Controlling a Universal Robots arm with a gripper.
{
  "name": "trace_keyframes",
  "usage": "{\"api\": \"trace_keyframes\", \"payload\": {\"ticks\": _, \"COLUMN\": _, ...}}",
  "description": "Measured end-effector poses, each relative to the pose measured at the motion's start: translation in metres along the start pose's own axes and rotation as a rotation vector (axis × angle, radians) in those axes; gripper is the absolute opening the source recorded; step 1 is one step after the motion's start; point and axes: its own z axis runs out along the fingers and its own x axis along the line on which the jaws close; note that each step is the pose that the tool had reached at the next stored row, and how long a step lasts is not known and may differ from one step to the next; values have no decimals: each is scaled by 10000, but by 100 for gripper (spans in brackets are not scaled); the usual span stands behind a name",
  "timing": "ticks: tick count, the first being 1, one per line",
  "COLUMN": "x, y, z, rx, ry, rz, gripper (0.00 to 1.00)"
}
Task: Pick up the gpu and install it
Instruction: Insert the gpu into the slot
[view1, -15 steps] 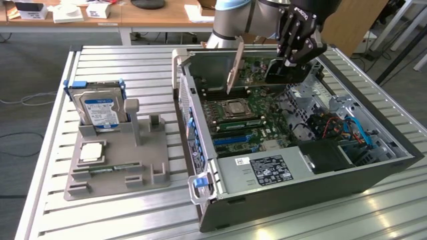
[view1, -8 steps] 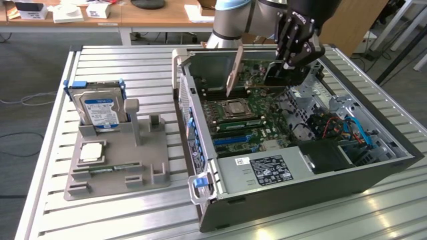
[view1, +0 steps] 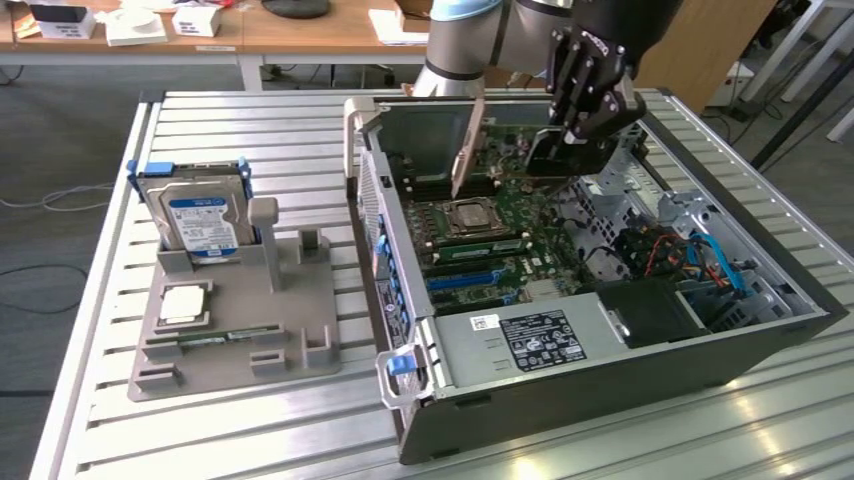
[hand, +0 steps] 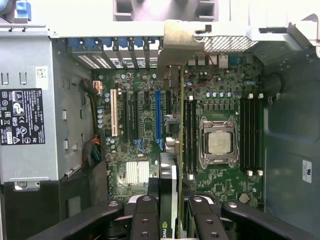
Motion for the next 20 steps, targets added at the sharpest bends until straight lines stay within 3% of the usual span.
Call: {"api": "trace_keyframes", "payload": {"ticks": 20, "x": 9, "y": 21, "z": 210, "rx": 0, "ry": 0, "rz": 1, "gripper": 27}}
